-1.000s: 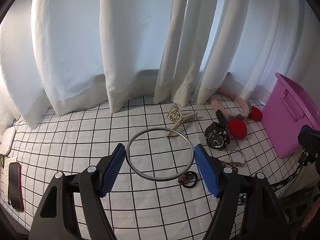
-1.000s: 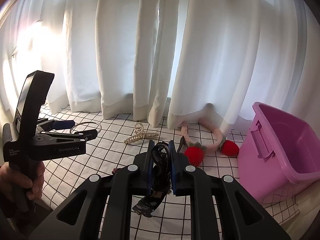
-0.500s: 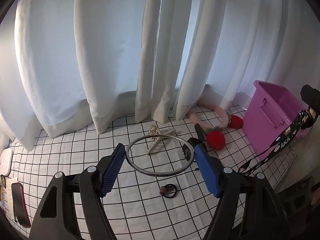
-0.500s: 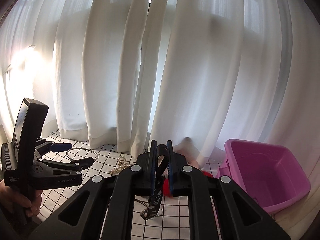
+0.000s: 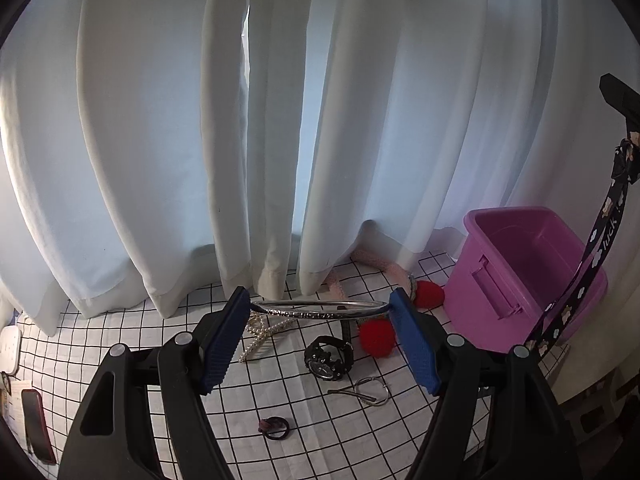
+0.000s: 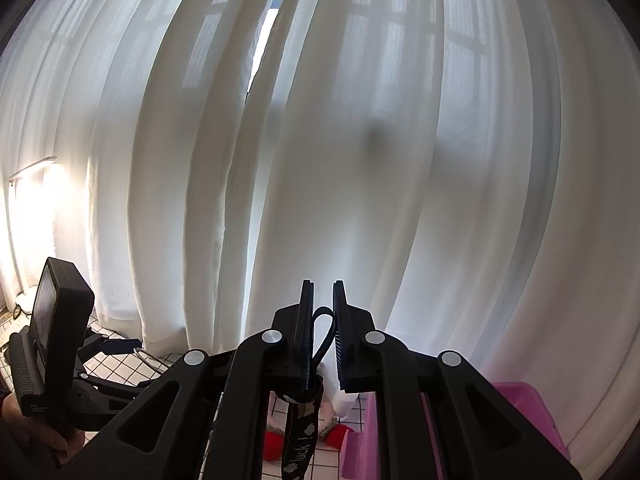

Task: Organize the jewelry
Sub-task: 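Lift the ring and strap with both tools and carry them over the pink bin, then open both tools to drop the ring and strap into the bin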

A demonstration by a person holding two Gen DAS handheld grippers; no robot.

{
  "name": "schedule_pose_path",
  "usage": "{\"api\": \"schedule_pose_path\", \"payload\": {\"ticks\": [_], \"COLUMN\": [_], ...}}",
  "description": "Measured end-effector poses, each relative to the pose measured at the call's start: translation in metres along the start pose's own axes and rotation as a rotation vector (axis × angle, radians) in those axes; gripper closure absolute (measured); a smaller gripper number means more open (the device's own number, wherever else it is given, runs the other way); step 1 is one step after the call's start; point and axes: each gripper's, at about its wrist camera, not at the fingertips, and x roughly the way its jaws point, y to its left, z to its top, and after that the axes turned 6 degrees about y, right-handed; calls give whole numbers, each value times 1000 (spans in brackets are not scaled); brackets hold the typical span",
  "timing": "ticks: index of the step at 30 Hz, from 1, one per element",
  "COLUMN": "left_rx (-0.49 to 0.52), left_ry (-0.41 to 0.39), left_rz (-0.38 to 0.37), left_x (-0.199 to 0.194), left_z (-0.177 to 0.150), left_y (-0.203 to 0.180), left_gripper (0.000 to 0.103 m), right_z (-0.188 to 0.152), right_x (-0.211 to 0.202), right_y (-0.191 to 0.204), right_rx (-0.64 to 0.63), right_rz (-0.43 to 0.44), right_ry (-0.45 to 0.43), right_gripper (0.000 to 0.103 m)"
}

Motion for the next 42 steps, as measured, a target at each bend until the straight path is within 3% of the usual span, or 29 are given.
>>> {"api": "schedule_pose_path", "payload": {"ticks": [9, 13, 21, 31, 40, 42], "left_rx": [43, 75, 102, 114, 141, 136], "left_ry": [-83, -106, -8, 192, 323, 328], "left_rz": [-26, -65, -105, -91, -39, -26], "left_x": [-18, -15, 37, 99, 137, 138], "left_z": [65, 89, 84, 59, 39, 37], "left_y": [-87, -132, -205, -255, -279, -285], "left_gripper": [33, 33, 33, 33, 31, 15], "right_z": [41, 38, -39, -149, -175, -180], "right_x": [-10, -9, 28, 79, 113, 114], "right_y": [-112, -157, -218, -248, -267, -269], "right_rx": [25, 42, 166, 372, 415, 421], "right_rz": [24, 12, 57, 139, 157, 163], "right_ry": [-142, -162, 66, 360, 461, 484], "right_gripper": [93, 93, 93, 93, 93, 93]}}
